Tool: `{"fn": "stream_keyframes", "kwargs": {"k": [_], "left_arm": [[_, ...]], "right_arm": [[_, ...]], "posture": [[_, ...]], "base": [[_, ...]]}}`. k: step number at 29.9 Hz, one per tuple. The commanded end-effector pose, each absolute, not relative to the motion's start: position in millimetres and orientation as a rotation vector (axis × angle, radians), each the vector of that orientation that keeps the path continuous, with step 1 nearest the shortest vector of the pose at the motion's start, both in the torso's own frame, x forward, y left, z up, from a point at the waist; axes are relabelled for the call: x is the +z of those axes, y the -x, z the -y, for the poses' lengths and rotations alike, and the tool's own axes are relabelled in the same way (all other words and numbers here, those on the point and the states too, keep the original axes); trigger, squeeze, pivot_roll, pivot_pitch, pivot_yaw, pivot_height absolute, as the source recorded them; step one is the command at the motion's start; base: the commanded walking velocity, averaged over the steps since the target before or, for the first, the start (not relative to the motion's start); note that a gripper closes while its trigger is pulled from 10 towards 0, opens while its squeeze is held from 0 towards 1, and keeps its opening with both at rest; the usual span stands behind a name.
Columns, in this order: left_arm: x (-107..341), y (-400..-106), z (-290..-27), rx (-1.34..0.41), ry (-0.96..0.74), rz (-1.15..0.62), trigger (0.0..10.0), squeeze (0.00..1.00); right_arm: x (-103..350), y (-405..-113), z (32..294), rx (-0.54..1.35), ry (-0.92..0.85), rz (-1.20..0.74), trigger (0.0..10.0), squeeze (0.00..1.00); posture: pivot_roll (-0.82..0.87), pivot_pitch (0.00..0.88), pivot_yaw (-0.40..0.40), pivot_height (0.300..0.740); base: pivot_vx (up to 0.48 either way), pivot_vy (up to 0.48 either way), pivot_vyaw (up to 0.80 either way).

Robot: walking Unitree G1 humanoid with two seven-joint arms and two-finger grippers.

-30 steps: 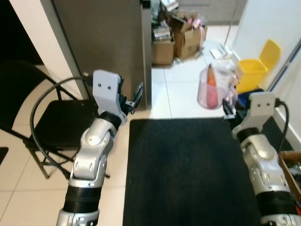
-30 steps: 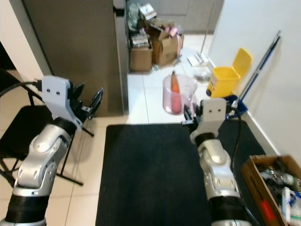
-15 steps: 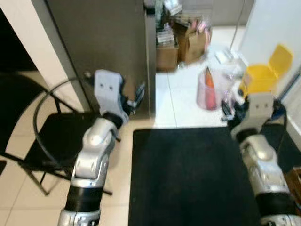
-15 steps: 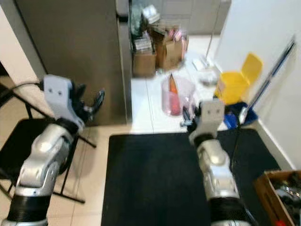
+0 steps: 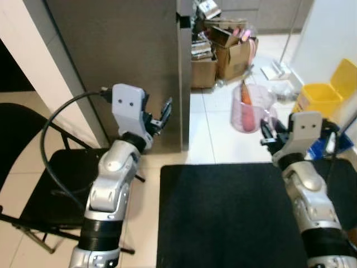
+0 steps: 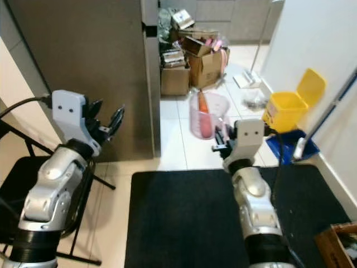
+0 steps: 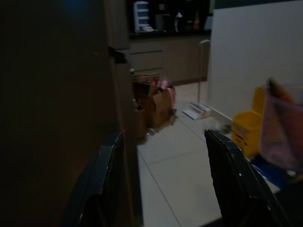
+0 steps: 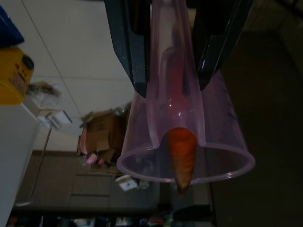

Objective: Restocking fridge

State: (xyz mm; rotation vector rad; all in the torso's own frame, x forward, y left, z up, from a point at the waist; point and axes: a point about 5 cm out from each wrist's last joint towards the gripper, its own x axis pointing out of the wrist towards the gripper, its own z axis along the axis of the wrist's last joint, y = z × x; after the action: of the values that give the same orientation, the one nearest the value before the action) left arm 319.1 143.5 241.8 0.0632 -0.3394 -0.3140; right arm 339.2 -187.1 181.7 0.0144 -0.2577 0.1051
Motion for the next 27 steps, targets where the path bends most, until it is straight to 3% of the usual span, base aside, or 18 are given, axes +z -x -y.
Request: {"fn": "stream_keyframes", "kwargs": {"k": [1,6,27], "left_arm": [[237.4,-318.6,-146.3,-0.309,-0.063,0.325,10.0,0.0],[237.5,-318.9,-146.1,-0.31,-0.063,0.326,10.0,0.0],[238.3,-319.5,-145.5,-0.308,-0.056,0.332,10.0,0.0]], "right_arm": [[183.4,-338.4,183.6,0.116,-0.023,0.272,10.0,0.0],[183.7,-338.3,184.1,0.112,-0.025,0.273,10.0,0.0],[184.6,-338.6,184.0,0.115,-0.008,0.276,10.0,0.0]], "posture": [[-0.02,0.133,-0.002,0.74],[-0.03,0.133,-0.001,0.74],[-0.03,0.131,-0.002,0.74]], "base": [[0.45,0.0,-0.56],[0.45,0.0,-0.58],[0.45,0.0,0.0]]}}
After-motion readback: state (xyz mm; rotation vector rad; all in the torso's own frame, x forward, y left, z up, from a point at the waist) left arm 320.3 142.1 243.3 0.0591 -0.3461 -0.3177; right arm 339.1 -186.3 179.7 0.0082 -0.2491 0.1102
